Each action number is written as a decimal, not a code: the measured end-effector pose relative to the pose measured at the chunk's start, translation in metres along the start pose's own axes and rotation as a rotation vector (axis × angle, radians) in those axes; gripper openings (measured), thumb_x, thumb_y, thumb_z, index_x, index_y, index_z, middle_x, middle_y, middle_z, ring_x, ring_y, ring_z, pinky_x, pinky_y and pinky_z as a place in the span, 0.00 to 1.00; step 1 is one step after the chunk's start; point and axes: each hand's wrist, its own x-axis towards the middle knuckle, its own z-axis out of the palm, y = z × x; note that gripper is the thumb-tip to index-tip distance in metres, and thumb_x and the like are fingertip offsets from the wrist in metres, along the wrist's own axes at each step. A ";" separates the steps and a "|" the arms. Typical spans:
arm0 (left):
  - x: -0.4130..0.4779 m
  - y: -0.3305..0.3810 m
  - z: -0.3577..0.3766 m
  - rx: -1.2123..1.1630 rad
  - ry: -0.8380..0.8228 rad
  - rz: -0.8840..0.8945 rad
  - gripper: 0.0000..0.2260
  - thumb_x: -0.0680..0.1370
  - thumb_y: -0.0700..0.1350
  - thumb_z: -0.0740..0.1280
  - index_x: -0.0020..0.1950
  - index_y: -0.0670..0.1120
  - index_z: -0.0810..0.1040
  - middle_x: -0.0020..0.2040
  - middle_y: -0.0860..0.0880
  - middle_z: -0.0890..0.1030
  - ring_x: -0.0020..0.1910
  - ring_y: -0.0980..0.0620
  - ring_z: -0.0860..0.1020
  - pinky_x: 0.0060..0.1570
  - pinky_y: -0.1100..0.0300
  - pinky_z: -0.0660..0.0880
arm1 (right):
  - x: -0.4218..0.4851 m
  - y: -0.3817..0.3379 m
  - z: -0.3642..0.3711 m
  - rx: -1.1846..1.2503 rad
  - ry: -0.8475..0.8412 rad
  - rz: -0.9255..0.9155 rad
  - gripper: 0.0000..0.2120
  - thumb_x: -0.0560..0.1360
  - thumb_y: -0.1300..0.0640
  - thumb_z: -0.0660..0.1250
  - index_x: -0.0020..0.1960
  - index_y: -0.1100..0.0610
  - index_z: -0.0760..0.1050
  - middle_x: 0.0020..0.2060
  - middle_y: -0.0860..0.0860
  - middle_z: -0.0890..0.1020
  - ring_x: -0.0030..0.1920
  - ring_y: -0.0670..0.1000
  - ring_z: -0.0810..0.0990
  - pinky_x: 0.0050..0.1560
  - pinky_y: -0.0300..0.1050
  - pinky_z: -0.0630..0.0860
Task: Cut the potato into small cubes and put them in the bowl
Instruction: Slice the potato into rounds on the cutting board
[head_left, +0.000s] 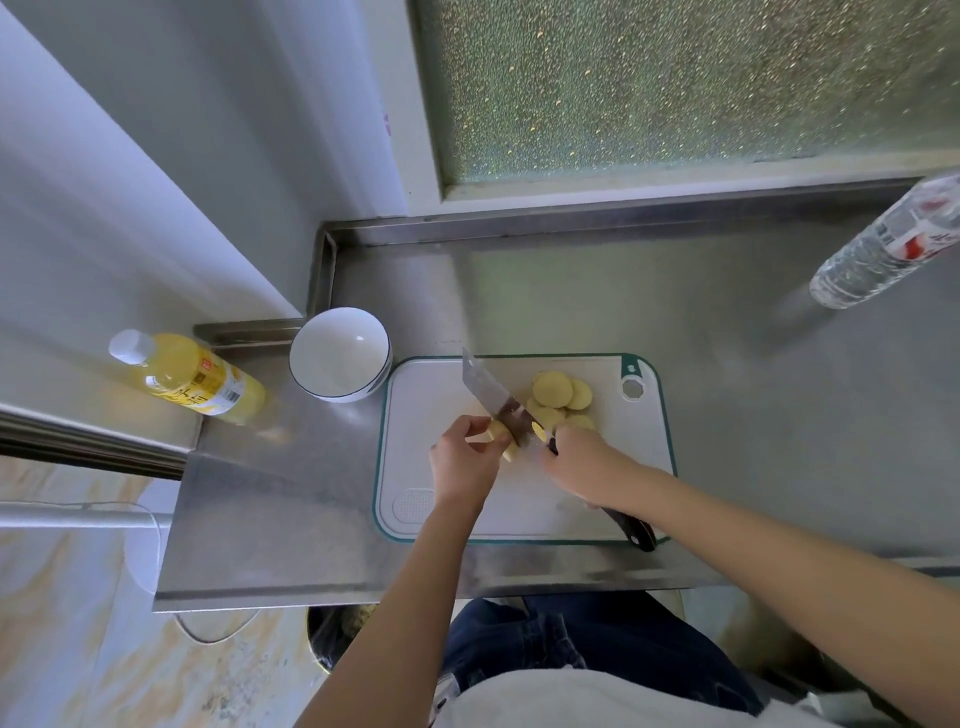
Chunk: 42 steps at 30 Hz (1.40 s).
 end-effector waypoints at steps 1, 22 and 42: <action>0.001 0.000 0.000 0.006 -0.004 0.000 0.07 0.73 0.43 0.71 0.49 0.48 0.77 0.46 0.53 0.79 0.36 0.64 0.76 0.32 0.73 0.68 | -0.007 0.004 -0.002 -0.001 -0.012 0.011 0.16 0.81 0.53 0.52 0.35 0.53 0.61 0.31 0.50 0.68 0.27 0.48 0.67 0.23 0.37 0.63; 0.005 -0.002 -0.002 0.051 -0.036 0.008 0.11 0.72 0.44 0.71 0.53 0.46 0.78 0.49 0.52 0.81 0.40 0.57 0.79 0.31 0.73 0.69 | 0.028 0.016 0.040 0.135 0.102 -0.042 0.08 0.81 0.57 0.54 0.52 0.60 0.69 0.32 0.48 0.70 0.34 0.48 0.70 0.31 0.37 0.60; -0.002 -0.016 0.008 -0.160 0.008 0.006 0.09 0.72 0.41 0.72 0.51 0.46 0.77 0.47 0.53 0.79 0.41 0.53 0.81 0.46 0.47 0.80 | 0.025 0.016 0.028 0.228 0.259 -0.057 0.04 0.78 0.57 0.58 0.46 0.56 0.67 0.33 0.49 0.71 0.39 0.53 0.71 0.37 0.42 0.65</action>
